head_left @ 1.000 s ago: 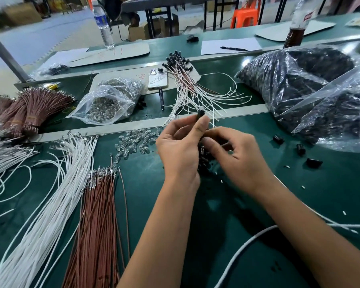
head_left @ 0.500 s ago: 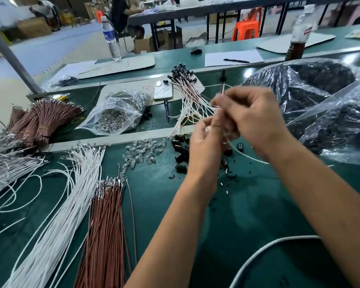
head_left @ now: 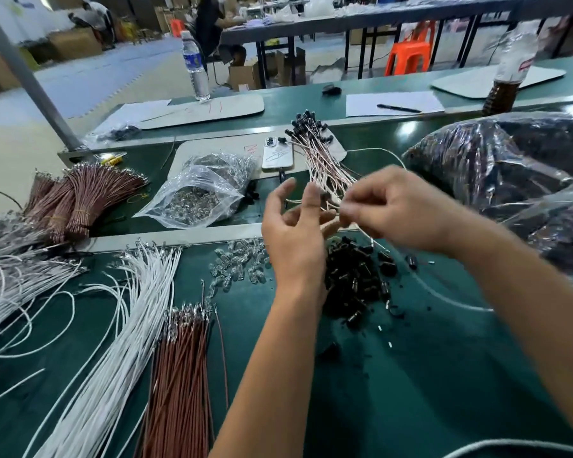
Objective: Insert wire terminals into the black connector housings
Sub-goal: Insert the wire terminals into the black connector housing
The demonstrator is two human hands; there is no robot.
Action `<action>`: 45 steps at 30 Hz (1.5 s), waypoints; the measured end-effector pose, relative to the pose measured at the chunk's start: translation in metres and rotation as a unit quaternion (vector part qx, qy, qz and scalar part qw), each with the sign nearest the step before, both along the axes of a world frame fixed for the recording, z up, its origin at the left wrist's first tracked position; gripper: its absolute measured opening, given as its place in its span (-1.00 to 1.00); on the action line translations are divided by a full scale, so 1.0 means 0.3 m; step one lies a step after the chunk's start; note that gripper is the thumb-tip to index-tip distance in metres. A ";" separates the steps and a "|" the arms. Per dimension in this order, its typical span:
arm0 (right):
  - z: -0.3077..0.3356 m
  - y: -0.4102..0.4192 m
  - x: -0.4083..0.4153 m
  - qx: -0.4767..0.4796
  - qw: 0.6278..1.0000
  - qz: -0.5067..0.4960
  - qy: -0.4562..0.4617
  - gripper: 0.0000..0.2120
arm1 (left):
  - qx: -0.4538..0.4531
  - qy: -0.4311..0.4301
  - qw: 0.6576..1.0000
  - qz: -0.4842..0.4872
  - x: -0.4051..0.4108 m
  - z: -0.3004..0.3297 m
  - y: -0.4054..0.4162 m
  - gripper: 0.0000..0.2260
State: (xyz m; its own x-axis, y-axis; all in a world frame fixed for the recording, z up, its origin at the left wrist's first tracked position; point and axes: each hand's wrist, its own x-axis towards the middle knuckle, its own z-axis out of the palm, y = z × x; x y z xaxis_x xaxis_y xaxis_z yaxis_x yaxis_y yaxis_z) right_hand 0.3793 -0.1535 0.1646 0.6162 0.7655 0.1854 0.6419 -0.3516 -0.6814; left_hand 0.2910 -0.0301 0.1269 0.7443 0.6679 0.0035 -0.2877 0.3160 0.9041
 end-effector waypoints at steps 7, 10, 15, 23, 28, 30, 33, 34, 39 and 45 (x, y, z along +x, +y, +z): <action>-0.217 -0.050 -0.136 0.060 0.998 -0.035 -0.002 -0.68 | 0.050 0.004 0.998 -0.024 -0.039 -0.134 -0.020 -0.85; -0.255 -0.080 -0.158 0.080 0.995 -0.054 -0.010 -0.71 | 0.073 -0.024 0.994 -0.073 -0.069 -0.158 -0.021 -0.73; -0.295 -0.096 -0.198 0.148 0.987 -0.058 -0.014 -0.77 | 0.122 -0.062 0.987 -0.088 -0.091 -0.154 -0.020 -0.69; -0.319 -0.093 -0.212 0.181 0.978 -0.059 -0.087 -0.78 | 0.135 -0.070 0.981 -0.117 -0.104 -0.139 -0.009 -0.70; -0.323 -0.094 -0.205 0.213 0.972 -0.074 -0.071 -0.63 | 0.111 -0.062 0.980 -0.153 -0.112 -0.133 -0.005 -0.65; -0.325 -0.097 -0.201 0.236 0.964 -0.108 -0.052 -0.59 | 0.101 -0.047 0.981 -0.160 -0.113 -0.132 -0.003 -0.58; -0.324 -0.106 -0.192 0.293 0.945 -0.141 0.036 -0.65 | 0.104 -0.031 0.978 -0.178 -0.114 -0.130 -0.001 -0.56; -0.322 -0.107 -0.190 0.306 0.940 -0.142 0.059 -0.67 | 0.106 -0.028 0.977 -0.185 -0.115 -0.130 -0.001 -0.57; -0.314 -0.103 -0.188 0.340 0.927 -0.112 0.111 -0.82 | 0.111 -0.010 0.970 -0.214 -0.117 -0.132 0.009 -0.65; -0.297 -0.101 -0.197 0.375 0.907 -0.080 0.173 -0.83 | 0.134 0.004 0.960 -0.247 -0.117 -0.137 0.015 -0.68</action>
State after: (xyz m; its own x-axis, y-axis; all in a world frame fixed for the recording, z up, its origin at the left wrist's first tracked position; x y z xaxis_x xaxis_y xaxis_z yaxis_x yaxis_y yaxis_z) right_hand 0.3202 -0.1836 0.0755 0.8292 0.3986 0.3918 0.3259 0.2248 -0.9183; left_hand 0.2560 -0.0258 0.0859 0.9704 0.2098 0.1192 -0.1558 0.1676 0.9735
